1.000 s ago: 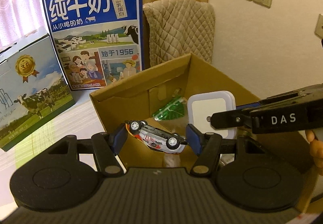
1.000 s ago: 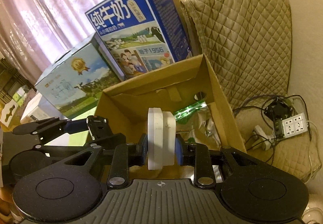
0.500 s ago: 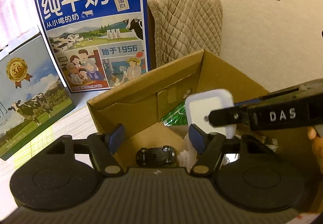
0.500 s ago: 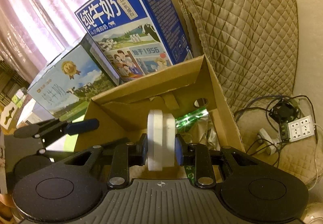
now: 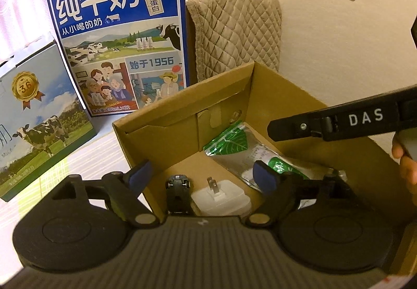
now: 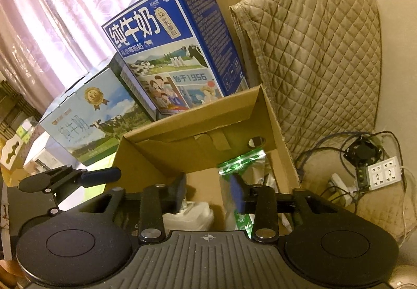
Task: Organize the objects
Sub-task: 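Open the left gripper to drop the toy car while the right gripper releases the plug, then withdraw both grippers from the cardboard box back over the table, then lower the right gripper onto the coiled black cable and close it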
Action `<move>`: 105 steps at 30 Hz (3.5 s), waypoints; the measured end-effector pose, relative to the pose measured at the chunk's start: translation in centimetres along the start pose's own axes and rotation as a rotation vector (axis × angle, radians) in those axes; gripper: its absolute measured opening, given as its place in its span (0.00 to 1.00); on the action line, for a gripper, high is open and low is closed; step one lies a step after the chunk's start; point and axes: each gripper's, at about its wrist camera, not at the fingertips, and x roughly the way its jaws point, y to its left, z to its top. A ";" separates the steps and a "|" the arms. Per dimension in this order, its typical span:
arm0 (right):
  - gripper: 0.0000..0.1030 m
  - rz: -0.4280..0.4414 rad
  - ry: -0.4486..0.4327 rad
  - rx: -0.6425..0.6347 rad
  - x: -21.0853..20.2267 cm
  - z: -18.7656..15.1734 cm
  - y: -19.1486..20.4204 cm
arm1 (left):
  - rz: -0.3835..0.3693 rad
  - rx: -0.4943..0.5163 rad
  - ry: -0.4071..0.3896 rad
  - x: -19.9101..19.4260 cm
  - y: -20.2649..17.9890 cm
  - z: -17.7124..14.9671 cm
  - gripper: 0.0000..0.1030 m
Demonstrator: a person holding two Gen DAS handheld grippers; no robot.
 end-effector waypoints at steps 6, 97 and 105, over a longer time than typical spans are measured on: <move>0.56 -0.012 -0.033 -0.010 -2.3 -0.9 0.4 | -0.010 -0.016 -0.008 -1.6 -0.3 -0.5 0.84; 0.70 0.067 0.226 -0.253 -1.2 -25.9 30.8 | 0.272 -0.508 0.104 -29.7 17.5 -28.4 0.99; 0.70 0.047 0.241 -0.322 3.4 -25.4 33.2 | 0.311 -0.554 0.134 -28.3 20.7 -29.8 0.99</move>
